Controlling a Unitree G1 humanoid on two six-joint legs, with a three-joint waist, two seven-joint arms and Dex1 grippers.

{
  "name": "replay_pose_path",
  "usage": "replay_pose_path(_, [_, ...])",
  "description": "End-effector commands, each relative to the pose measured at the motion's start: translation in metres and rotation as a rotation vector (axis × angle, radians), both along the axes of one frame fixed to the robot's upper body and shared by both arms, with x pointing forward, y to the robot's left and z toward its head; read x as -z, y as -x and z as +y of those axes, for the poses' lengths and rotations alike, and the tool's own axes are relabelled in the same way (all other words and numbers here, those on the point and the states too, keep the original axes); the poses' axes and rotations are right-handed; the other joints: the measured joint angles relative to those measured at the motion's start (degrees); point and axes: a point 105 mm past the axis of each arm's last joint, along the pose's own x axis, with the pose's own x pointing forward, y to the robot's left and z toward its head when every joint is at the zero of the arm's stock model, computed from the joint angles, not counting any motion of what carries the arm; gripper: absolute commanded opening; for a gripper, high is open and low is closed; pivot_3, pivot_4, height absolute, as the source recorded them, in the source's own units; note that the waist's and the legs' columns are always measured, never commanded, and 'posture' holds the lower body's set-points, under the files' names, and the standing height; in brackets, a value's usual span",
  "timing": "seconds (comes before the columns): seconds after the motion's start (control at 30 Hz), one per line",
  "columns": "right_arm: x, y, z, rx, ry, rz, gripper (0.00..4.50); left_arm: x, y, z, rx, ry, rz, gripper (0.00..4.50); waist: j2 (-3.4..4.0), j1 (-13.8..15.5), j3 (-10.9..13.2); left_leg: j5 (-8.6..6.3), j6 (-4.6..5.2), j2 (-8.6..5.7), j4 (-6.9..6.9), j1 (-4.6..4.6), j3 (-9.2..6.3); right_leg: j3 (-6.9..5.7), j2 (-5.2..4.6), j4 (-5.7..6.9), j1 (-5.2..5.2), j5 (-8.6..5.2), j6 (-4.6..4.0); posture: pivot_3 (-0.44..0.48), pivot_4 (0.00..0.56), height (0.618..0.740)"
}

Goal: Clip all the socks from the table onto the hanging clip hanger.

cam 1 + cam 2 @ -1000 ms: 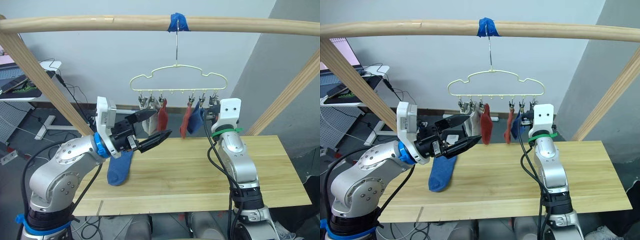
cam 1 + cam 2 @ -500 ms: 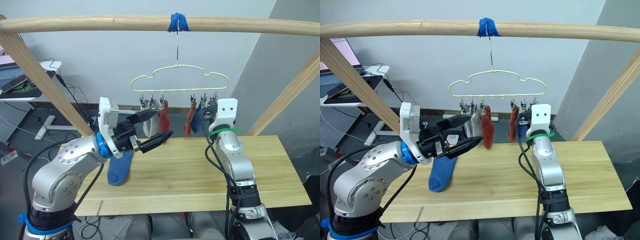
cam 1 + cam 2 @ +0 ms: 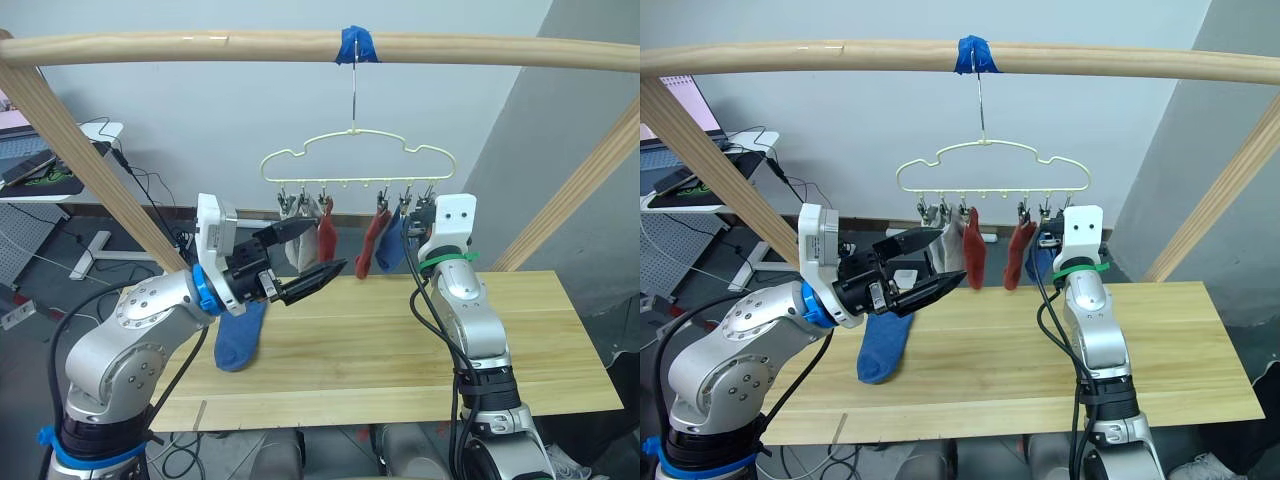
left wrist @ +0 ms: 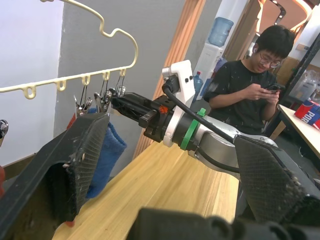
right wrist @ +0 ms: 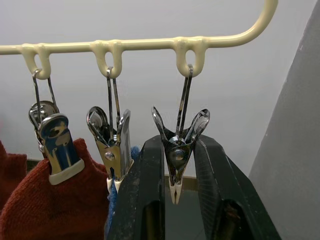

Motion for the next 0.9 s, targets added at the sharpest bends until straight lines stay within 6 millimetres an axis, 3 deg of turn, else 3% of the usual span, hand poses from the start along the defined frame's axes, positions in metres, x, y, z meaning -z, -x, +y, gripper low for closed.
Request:
replay_pose_path(0.03, [-0.0198, 0.0009, -0.0014, 0.013, -0.009, -0.079, 1.05, -0.008, 0.001, -0.001, 0.004, 0.005, -0.045, 4.5, 0.0, 0.0, 0.0, 0.0, 0.0, 0.0, 0.0, 0.0, 0.0, 0.0, 0.0, 0.0, 0.0, 0.0, 0.0, -0.057, 0.144, 0.74])
replay_pose_path(0.1, [-0.0197, 0.001, -0.0015, 0.015, -0.008, -0.08, 1.43, -0.0077, 0.001, -0.001, 0.004, 0.004, -0.045, 4.5, 0.0, 0.0, 0.0, 0.0, 0.0, 0.0, 0.0, 0.0, 0.0, 0.0, 0.0, 0.0, 0.0, 0.0, 0.0, -0.057, 0.144, 0.74])
replay_pose_path(0.3, [-0.0189, 0.001, -0.0029, 0.023, -0.003, -0.078, 3.46, -0.0066, 0.0015, -0.0009, 0.002, 0.0, -0.045, 4.5, 0.0, 0.0, 0.0, 0.0, 0.0, 0.0, 0.0, 0.0, 0.0, 0.0, 0.0, 0.0, 0.0, 0.0, 0.0, -0.059, 0.146, 0.74])
replay_pose_path(0.9, [-0.025, -0.005, 0.0009, 0.022, -0.013, -0.097, 3.46, -0.0066, 0.0007, -0.0031, -0.002, 0.006, -0.047, 4.5, 0.0, 0.0, 0.0, 0.0, 0.0, 0.0, 0.01, 0.0, 0.0, -0.01, 0.0, 0.01, 0.0, 0.0, -0.01, -0.057, 0.147, 0.74])
